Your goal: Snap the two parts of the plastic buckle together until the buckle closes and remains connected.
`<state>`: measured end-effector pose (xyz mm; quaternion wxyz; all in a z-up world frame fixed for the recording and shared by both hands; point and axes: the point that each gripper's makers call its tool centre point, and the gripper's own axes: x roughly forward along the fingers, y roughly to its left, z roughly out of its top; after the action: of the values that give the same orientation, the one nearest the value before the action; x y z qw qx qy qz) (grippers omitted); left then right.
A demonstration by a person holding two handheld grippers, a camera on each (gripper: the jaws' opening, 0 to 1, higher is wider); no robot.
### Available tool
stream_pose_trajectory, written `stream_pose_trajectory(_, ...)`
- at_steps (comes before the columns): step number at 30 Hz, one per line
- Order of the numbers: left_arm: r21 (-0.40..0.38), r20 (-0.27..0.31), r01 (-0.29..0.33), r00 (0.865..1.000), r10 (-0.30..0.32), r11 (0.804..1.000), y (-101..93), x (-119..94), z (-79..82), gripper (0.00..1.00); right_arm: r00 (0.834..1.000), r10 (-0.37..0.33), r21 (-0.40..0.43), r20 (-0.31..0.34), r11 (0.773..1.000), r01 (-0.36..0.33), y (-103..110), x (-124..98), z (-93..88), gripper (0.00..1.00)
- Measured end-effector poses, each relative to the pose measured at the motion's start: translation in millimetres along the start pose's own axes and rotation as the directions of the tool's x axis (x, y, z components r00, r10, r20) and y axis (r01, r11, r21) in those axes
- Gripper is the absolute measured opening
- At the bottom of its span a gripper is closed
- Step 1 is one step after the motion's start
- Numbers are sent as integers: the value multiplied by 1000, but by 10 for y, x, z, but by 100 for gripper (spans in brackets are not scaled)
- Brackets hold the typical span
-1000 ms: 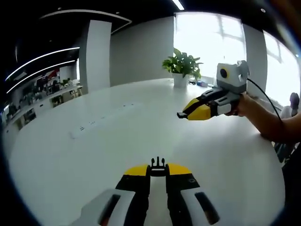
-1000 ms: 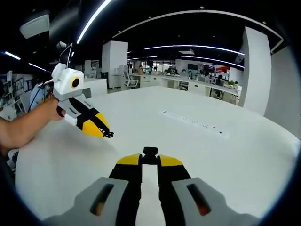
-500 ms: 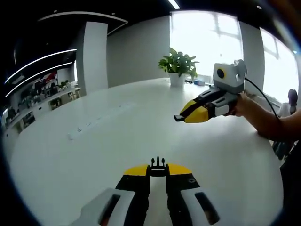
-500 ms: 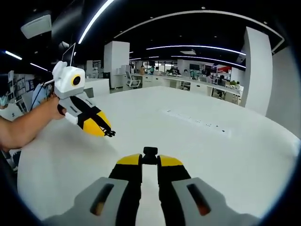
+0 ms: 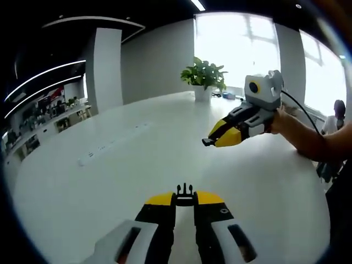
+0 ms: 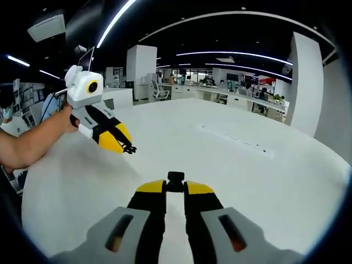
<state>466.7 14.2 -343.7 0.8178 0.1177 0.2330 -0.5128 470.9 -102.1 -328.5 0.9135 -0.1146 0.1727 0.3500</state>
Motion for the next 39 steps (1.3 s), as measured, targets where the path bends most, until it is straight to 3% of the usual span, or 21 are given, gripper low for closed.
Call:
stream_pose_trajectory(5, 9, -12, 8, 1000, -8, 1000, -56, -31, -76, 10, 1000, 15, -3, -1, 1000, -15, 28, -20, -6, 11)
stream_pose_trajectory(15, 33, -6, 19, 1000, -19, 999, -182, -68, -56, 10, 1000, 19, 0, -10, 1000, -19, 79, -154, -124, 11)
stream_pose_trajectory(26, 61, -28, 36, 999, -34, 997, -299, -106, -115, 10, 1000, 7, -11, -3, 1000, -7, 81, -182, -105, 11)
stream_pose_trajectory(32, 70, -7, 45, 999, -45, 997, -340, -148, -37, 10, 1000, 23, -27, 16, 999, -23, 178, -205, -35, 11)
stream_pose_trajectory(39, 51, -13, 59, 998, -59, 997, -312, -182, -102, 10, 999, 49, -46, 9, 998, -49, 227, -213, -55, 11)
